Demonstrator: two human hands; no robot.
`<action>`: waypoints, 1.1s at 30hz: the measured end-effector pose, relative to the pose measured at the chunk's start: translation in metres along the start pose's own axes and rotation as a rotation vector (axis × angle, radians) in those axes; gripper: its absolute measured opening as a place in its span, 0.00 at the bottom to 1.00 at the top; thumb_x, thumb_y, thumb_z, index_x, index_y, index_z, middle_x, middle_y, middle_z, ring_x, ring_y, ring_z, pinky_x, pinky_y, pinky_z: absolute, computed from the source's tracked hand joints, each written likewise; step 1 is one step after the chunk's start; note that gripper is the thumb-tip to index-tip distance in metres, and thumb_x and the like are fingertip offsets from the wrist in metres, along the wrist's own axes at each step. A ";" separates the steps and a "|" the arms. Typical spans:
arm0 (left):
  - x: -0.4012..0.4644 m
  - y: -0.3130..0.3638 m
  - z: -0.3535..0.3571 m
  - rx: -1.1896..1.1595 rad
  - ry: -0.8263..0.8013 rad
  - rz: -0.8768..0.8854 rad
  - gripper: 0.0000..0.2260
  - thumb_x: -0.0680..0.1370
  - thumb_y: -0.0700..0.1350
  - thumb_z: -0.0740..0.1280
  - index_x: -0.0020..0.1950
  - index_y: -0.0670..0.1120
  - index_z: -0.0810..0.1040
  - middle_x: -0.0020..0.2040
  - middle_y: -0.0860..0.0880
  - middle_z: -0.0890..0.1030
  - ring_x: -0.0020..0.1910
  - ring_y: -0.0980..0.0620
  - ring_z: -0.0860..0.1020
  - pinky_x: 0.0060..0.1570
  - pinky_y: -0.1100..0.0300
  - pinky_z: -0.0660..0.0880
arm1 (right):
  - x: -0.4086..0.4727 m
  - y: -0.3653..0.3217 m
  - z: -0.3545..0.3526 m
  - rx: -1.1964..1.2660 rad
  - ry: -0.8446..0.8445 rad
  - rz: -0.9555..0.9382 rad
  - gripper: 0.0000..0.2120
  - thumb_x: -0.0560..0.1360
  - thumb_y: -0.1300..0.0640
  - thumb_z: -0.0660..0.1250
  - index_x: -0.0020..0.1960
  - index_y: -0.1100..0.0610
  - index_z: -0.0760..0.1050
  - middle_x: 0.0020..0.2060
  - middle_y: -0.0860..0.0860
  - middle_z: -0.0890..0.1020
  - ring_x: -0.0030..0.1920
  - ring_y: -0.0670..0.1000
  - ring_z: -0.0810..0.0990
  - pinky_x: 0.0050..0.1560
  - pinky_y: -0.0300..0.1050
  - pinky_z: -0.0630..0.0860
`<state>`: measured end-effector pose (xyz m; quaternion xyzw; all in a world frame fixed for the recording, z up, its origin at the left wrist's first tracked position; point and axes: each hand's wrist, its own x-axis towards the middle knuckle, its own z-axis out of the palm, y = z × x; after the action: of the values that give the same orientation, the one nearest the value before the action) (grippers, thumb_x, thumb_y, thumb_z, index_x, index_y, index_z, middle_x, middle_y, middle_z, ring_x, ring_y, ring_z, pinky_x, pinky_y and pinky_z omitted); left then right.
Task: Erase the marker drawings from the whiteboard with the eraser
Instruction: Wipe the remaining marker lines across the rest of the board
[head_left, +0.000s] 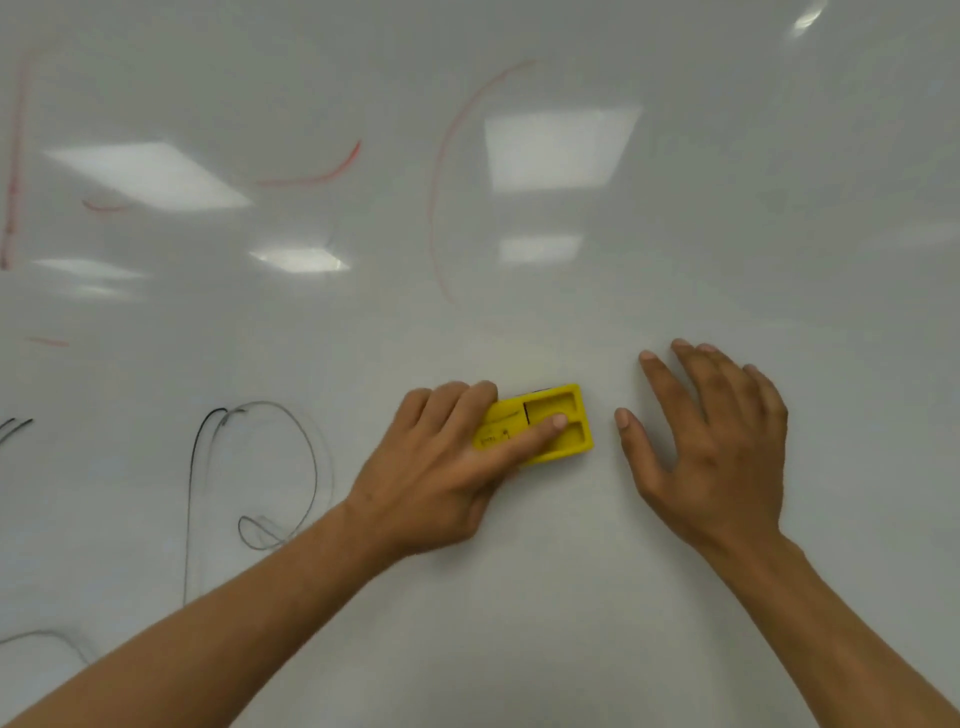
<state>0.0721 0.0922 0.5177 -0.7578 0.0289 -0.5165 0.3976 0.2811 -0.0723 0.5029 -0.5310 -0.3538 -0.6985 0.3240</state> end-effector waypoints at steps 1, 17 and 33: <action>0.007 -0.008 -0.001 0.002 0.001 0.008 0.25 0.79 0.51 0.60 0.77 0.58 0.62 0.59 0.39 0.74 0.51 0.40 0.72 0.48 0.49 0.65 | 0.007 0.004 0.001 -0.004 -0.004 0.008 0.24 0.80 0.43 0.60 0.69 0.56 0.74 0.69 0.58 0.74 0.71 0.59 0.71 0.73 0.59 0.60; 0.042 -0.037 -0.004 0.047 0.035 -0.060 0.26 0.78 0.52 0.59 0.77 0.58 0.61 0.59 0.40 0.72 0.49 0.41 0.70 0.46 0.50 0.64 | 0.057 0.021 0.005 0.031 0.027 -0.051 0.22 0.80 0.44 0.61 0.63 0.59 0.78 0.62 0.59 0.78 0.62 0.62 0.75 0.64 0.59 0.68; 0.103 -0.074 -0.010 0.059 0.132 -0.161 0.27 0.77 0.53 0.60 0.77 0.57 0.64 0.59 0.37 0.73 0.50 0.38 0.72 0.47 0.49 0.67 | 0.072 0.027 0.007 0.057 0.030 -0.057 0.22 0.79 0.44 0.60 0.62 0.58 0.80 0.63 0.58 0.79 0.65 0.60 0.76 0.67 0.59 0.67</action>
<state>0.0843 0.0902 0.6439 -0.7099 -0.0211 -0.5962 0.3743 0.2911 -0.0866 0.5778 -0.5007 -0.3840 -0.7048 0.3241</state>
